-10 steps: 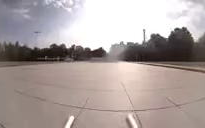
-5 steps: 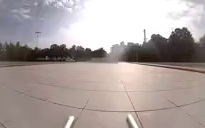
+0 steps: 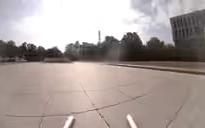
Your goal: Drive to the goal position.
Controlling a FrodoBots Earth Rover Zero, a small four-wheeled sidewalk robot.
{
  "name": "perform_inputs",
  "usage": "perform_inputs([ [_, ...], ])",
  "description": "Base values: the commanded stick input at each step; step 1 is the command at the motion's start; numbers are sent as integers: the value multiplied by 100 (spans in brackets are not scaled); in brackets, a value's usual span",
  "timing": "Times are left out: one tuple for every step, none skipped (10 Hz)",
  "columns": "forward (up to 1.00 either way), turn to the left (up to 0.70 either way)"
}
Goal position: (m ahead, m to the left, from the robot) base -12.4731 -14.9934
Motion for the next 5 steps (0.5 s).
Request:
perform_inputs([
  [0, -100],
  [0, -100],
  [0, -100],
  [0, -100],
  [0, -100],
])
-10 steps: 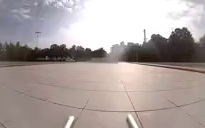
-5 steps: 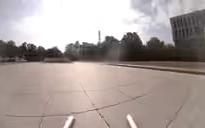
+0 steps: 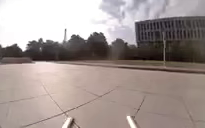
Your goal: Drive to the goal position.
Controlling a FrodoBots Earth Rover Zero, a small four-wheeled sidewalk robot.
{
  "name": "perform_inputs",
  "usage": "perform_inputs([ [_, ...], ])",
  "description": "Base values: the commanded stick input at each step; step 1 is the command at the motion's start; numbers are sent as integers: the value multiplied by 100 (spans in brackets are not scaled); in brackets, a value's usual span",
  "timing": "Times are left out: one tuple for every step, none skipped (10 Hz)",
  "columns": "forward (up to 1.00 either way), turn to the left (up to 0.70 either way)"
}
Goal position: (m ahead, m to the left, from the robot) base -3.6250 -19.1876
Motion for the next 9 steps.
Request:
perform_inputs([
  [0, -100],
  [0, -100],
  [0, -100],
  [0, -100],
  [0, -100],
  [0, -100],
  [0, -100],
  [0, -100],
  [0, -100],
])
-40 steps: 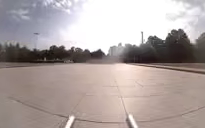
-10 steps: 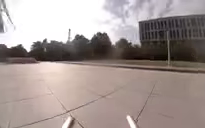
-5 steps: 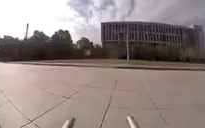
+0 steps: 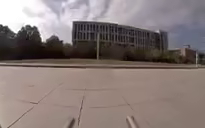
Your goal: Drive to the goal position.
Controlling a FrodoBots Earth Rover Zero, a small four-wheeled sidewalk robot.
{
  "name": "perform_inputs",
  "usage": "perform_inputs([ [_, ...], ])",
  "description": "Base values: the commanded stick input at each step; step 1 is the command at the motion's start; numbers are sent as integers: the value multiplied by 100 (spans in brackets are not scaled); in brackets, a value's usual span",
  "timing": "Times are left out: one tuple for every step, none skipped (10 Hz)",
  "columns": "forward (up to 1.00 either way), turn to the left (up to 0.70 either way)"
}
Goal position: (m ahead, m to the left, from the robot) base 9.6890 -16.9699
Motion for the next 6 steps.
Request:
perform_inputs([
  [0, -100],
  [0, -100],
  [0, -100],
  [0, -100],
  [0, -100],
  [0, -100],
])
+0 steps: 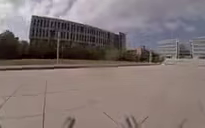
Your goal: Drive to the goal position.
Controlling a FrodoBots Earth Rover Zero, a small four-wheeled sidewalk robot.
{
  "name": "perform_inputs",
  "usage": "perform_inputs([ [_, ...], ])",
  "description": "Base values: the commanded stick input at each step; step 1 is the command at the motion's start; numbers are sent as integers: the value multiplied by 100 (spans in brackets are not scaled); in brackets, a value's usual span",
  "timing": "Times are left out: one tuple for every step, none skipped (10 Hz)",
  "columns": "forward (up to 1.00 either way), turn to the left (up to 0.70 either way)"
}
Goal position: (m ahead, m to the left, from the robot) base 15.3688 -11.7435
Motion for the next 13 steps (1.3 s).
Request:
perform_inputs([
  [0, -100],
  [0, -100],
  [0, -100],
  [0, -100],
  [0, -100],
  [0, -100],
  [0, -100],
  [0, -100],
  [0, -58],
  [0, 0],
  [0, 0],
  [0, 0],
  [0, 0],
])
